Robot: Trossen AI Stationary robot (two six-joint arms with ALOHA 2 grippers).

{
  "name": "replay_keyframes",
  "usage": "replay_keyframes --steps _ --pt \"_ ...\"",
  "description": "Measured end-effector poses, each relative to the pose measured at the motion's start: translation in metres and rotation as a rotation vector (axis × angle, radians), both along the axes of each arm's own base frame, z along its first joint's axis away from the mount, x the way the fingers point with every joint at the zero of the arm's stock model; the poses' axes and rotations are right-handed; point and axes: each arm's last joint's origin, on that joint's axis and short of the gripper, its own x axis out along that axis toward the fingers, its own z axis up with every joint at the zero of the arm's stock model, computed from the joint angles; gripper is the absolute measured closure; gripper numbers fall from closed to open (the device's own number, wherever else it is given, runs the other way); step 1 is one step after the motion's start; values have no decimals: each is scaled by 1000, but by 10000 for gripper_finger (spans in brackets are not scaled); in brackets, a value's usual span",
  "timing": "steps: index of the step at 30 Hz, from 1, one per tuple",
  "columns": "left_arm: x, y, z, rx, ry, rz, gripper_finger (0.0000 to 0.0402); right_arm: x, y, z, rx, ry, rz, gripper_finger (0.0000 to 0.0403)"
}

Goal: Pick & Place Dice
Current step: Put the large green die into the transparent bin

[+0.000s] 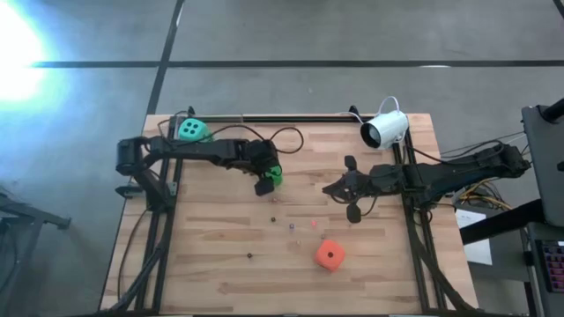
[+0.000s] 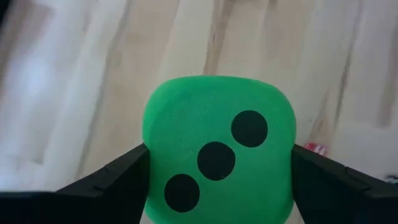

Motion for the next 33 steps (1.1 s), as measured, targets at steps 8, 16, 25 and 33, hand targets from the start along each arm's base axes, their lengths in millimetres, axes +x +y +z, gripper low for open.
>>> replay_keyframes --steps 8,16,25,33 --pt "-14 -1 47 52 -31 76 85 0 0 0 0 -1 0 376" --pt "-48 -2 104 208 -69 255 86 0 0 0 0 0 0 376" --pt "-87 1 141 429 -212 607 87 0 0 0 0 0 -1 376" --pt "-91 16 126 427 -209 781 84 0 0 0 0 0 -1 376"
